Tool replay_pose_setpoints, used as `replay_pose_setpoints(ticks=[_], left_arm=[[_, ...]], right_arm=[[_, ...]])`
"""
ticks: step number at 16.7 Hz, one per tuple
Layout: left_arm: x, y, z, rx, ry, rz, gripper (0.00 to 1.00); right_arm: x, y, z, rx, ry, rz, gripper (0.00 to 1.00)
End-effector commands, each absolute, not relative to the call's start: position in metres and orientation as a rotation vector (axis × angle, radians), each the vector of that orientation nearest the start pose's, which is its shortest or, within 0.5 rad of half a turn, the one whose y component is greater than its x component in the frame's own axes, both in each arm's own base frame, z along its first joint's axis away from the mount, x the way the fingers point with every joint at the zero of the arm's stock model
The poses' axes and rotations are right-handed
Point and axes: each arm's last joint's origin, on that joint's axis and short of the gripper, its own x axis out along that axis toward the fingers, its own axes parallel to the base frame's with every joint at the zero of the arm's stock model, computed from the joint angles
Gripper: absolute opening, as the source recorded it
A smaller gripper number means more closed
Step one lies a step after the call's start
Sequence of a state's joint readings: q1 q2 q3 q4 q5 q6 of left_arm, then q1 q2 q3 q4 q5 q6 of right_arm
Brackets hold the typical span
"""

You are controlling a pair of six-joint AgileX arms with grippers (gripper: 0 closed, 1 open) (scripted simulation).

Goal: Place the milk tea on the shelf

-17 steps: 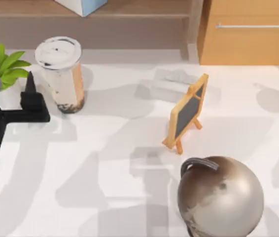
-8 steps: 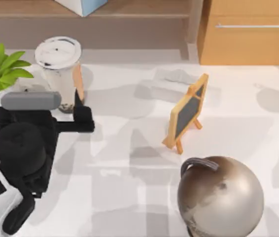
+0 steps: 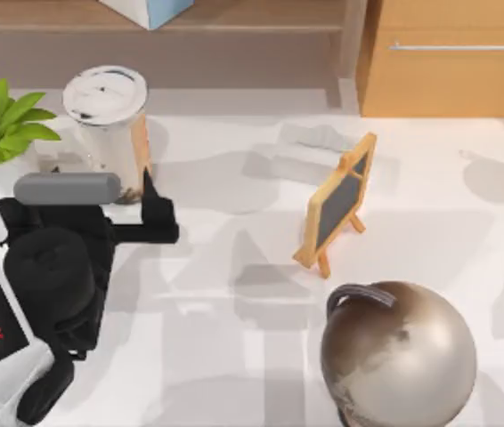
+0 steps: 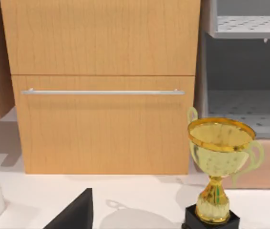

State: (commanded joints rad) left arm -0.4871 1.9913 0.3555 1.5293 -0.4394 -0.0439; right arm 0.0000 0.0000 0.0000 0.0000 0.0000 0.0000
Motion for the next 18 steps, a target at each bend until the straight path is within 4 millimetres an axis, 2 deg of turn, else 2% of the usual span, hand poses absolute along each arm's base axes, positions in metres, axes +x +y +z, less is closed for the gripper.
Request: replay_pose_setpoints(ticks=[3, 8, 12, 18], left_arm=[[0.255, -0.118, 0.081, -0.01, 0.1, -0.026, 1.0], [0.292, -0.13, 0.078, -0.01, 0.096, -0.03, 1.0], [0.319, -0.126, 0.076, -0.011, 0.093, -0.032, 1.0], [0.327, -0.118, 0.074, -0.01, 0.098, -0.027, 1.0]], right_arm=[[0.106, -0.001, 0.16, 0.0, 0.0, 0.0, 1.0], [0.106, -0.001, 0.16, 0.0, 0.0, 0.0, 1.0], [0.106, -0.001, 0.16, 0.0, 0.0, 0.0, 1.0], [0.106, -0.001, 0.16, 0.0, 0.0, 0.0, 1.0]])
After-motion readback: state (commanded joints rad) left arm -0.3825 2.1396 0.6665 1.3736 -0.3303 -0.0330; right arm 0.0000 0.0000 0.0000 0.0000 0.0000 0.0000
